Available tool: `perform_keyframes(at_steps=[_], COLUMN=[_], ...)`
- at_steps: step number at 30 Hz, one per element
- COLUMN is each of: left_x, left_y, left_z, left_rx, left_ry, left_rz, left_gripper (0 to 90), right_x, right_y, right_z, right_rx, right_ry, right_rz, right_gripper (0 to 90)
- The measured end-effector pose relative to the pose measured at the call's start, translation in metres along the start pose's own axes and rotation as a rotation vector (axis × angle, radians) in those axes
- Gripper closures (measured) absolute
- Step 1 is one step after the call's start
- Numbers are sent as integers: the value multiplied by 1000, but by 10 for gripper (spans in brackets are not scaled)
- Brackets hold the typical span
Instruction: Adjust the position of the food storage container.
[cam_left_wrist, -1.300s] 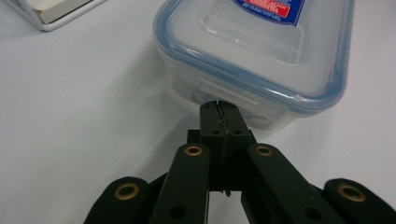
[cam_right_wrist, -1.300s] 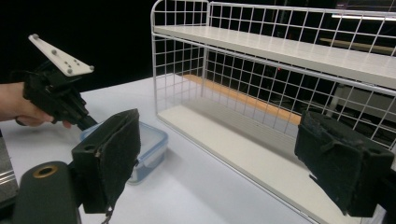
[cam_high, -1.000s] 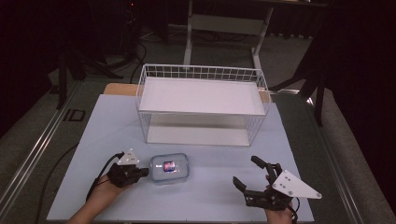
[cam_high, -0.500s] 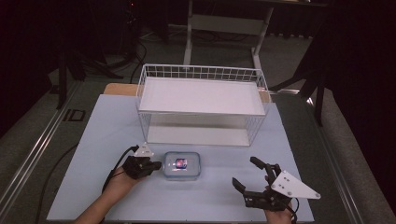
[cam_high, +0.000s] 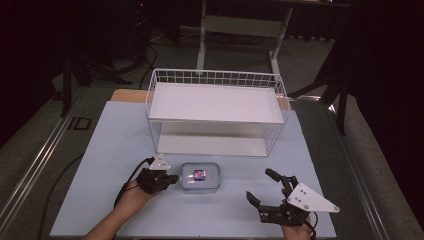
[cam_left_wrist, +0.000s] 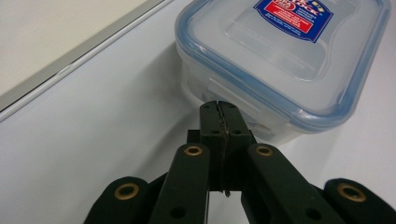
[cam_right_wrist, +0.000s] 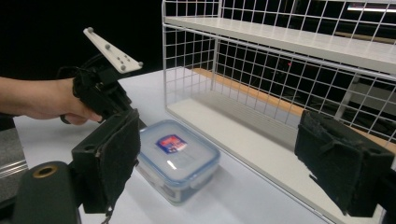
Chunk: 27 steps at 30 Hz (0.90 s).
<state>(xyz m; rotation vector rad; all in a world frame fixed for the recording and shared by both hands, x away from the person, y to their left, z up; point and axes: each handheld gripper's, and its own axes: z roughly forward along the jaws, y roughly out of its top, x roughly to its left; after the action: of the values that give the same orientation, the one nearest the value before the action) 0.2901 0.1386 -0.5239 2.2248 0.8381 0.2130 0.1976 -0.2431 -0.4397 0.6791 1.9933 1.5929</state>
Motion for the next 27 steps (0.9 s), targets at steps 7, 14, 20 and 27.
perform_keyframes(at_steps=[7, 14, 20, 27], left_x=[-5, -11, -14, -18], left_y=[12, 21, 32, 35], left_z=[14, 28, 37, 41], left_rx=[-5, 4, 15, 11], left_ry=[-18, -41, -45, -71], left_rz=[0, 6, 26, 33], left_gripper=[900, 900, 900, 900], right_x=[-1, 0, 1, 0], right_y=[-1, -2, -2, -4], right_z=[0, 1, 2, 3], right_rx=[4, -5, 8, 9], right_ry=[4, 34, 25, 28], right_rz=[7, 5, -3, 2], right_gripper=[143, 143, 143, 143])
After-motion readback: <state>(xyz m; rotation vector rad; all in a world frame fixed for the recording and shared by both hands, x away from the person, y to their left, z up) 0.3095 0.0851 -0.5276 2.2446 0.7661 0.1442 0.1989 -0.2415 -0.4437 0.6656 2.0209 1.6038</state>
